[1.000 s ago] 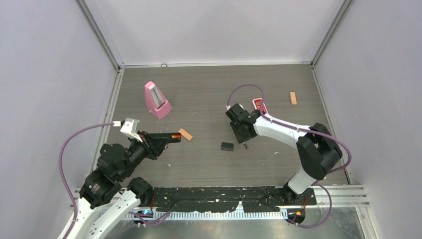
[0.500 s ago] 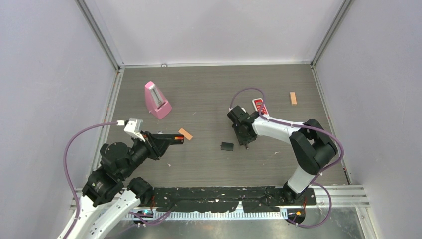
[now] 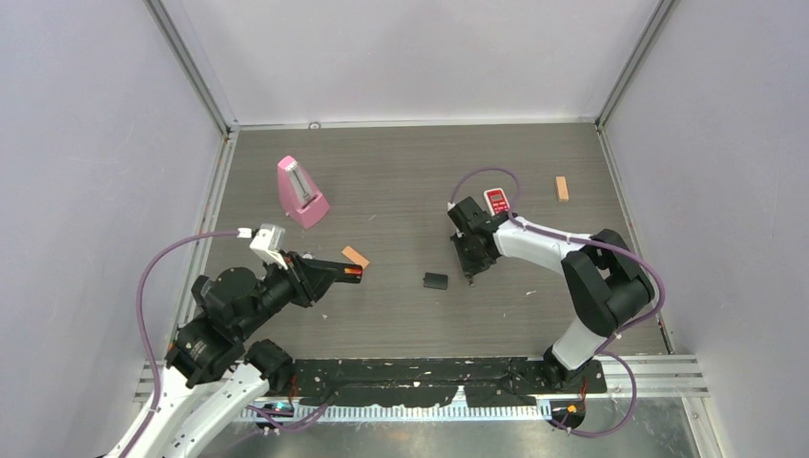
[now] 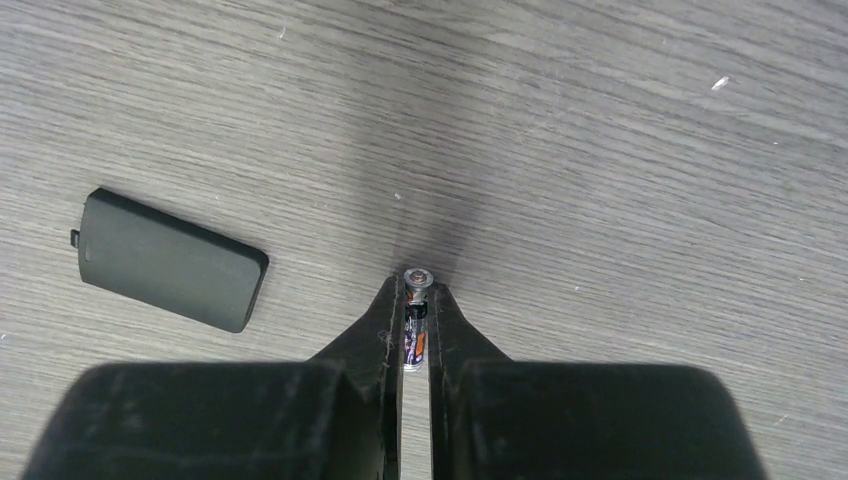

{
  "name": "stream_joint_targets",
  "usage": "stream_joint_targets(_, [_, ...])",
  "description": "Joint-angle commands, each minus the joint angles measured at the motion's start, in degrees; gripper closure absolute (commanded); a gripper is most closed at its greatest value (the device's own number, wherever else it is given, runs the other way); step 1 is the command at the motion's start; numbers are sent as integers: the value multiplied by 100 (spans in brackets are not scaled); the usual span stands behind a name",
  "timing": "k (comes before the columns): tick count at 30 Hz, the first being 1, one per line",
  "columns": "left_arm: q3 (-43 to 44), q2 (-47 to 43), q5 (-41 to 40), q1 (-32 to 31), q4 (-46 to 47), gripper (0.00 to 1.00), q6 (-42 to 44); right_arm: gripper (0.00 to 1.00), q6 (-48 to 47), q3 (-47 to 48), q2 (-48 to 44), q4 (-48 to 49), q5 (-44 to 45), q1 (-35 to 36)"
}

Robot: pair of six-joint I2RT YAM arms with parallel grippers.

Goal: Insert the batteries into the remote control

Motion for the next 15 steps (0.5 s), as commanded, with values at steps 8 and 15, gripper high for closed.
stream_joint_targets(8, [-695,519,2136,24,1868,100,-1654,95,-464,-257,-2564,465,55,933])
stream_joint_targets(15, [-1101,706,2925,22,3464,100,-2758,95,-370,6,-4454,1167,-544,1922])
